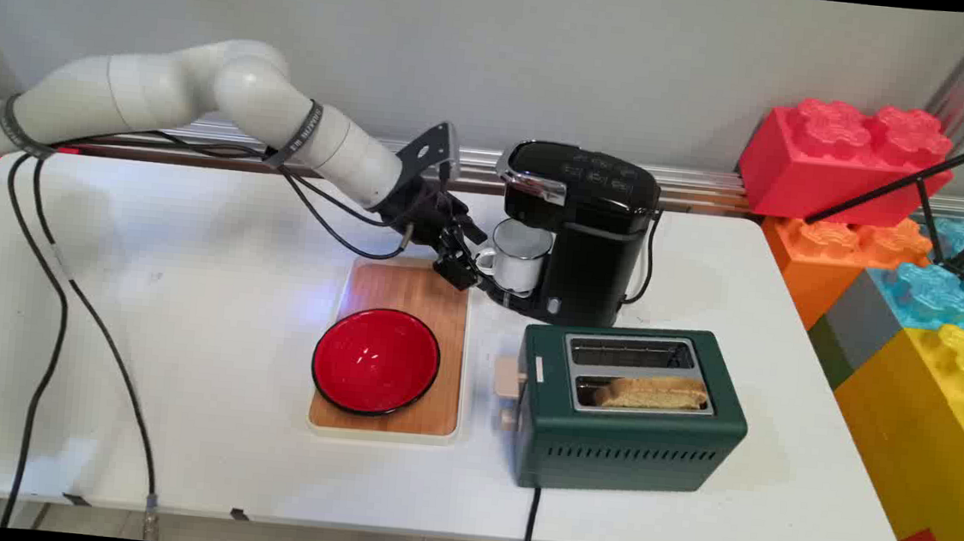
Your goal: Press the toaster switch
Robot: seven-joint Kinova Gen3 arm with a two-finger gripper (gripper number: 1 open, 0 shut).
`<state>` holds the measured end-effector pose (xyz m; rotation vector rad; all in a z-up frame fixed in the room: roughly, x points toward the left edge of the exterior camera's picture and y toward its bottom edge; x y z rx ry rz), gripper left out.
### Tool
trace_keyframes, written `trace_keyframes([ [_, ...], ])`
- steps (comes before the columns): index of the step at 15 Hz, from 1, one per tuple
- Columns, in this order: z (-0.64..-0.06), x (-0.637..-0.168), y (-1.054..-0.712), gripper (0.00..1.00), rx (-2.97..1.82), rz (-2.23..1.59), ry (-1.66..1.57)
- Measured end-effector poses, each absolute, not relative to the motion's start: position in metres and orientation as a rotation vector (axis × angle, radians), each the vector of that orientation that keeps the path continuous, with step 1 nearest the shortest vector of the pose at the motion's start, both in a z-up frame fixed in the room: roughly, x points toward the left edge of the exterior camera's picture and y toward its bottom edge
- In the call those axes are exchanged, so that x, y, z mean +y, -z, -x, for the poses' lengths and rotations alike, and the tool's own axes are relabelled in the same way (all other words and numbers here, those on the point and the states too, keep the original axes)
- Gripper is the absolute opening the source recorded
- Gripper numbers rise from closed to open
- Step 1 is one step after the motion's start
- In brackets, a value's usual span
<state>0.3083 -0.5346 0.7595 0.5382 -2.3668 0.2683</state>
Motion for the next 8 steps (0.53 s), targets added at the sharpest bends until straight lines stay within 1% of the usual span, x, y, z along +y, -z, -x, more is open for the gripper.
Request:
trace_keyframes([
  [4, -0.314, -0.522, -0.775, 1.00, -2.372, -0.538, -0.264],
  [8, -0.320, -0.496, -0.795, 1.00, -2.391, -0.522, -0.224],
])
